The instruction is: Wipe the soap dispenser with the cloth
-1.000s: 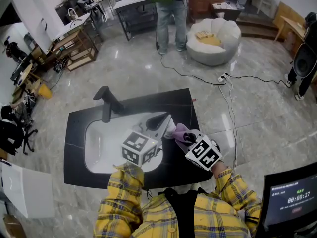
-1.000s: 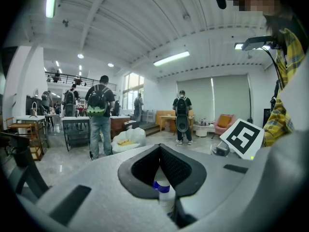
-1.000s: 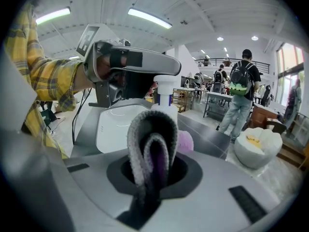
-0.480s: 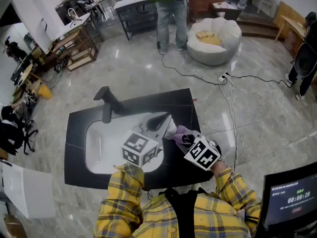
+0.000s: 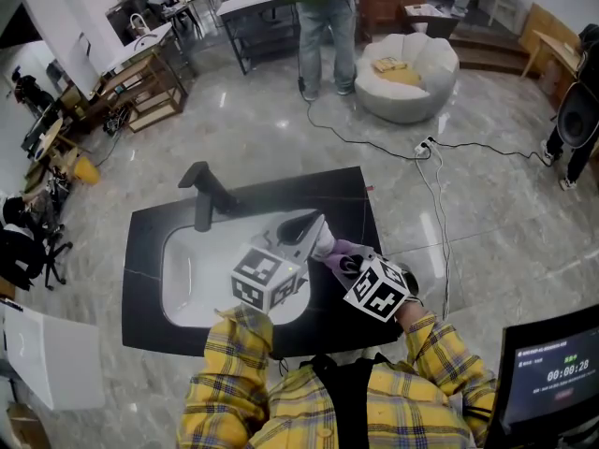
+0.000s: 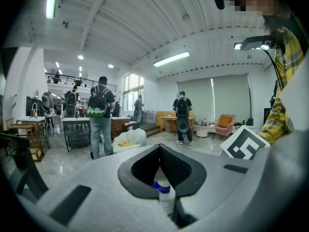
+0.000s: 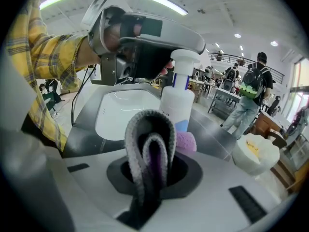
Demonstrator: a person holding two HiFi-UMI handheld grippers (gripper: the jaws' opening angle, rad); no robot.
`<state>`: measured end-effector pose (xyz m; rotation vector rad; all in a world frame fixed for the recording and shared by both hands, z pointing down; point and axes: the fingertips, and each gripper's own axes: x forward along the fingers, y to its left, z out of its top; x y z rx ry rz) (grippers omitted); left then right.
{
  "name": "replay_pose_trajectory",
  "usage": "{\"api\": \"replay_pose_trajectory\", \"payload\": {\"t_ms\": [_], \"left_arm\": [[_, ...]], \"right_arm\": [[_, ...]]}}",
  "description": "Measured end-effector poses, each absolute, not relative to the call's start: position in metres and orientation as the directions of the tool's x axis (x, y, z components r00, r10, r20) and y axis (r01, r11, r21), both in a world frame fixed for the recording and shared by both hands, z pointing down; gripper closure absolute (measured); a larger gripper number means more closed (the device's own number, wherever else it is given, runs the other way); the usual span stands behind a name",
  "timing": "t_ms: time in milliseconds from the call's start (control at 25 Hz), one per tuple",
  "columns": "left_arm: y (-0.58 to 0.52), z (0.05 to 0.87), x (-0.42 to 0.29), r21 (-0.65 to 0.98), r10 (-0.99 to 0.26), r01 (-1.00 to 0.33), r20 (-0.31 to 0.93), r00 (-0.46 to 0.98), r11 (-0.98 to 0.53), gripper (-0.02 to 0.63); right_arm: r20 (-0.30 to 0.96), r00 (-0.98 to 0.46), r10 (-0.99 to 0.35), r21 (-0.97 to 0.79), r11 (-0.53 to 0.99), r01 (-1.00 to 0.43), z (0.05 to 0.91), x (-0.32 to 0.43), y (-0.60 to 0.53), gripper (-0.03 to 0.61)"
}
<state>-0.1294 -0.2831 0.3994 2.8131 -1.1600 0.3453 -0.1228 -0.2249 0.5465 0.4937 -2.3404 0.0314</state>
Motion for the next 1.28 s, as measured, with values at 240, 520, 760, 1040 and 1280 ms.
{"api": "replay_pose_trajectory", "payload": {"t_ms": [240,520,760,1040,1280], "left_arm": [[-0.283,0.398,-0.130,-0.011,-0.689,-0.707,0.236,0.685,-0.707,0.607],[-0.286,0.396,-0.131,-0.010,-0.692,-0.710,0.233,0.684,-0.705,0.607],[-0.285,0.397,-0.132,-0.007,-0.697,-0.715,0.229,0.680,-0.700,0.607],[-0.287,0.396,-0.133,-0.013,-0.705,-0.721,0.227,0.672,-0.693,0.607],[-0.289,0.397,-0.134,-0.013,-0.714,-0.731,0.227,0.662,-0.682,0.607]], "right_arm": [[0.702,-0.630,-0.334,0.161,0.935,-0.316,0.551,-0.125,-0.221,0.531],[0.747,-0.571,-0.342,0.236,0.938,-0.252,0.558,-0.127,-0.221,0.531],[0.782,-0.512,-0.355,0.300,0.935,-0.191,0.568,-0.130,-0.215,0.531],[0.796,-0.476,-0.373,0.354,0.926,-0.134,0.575,-0.131,-0.214,0.531],[0.798,-0.475,-0.370,0.358,0.926,-0.121,0.577,-0.131,-0.214,0.531]]}}
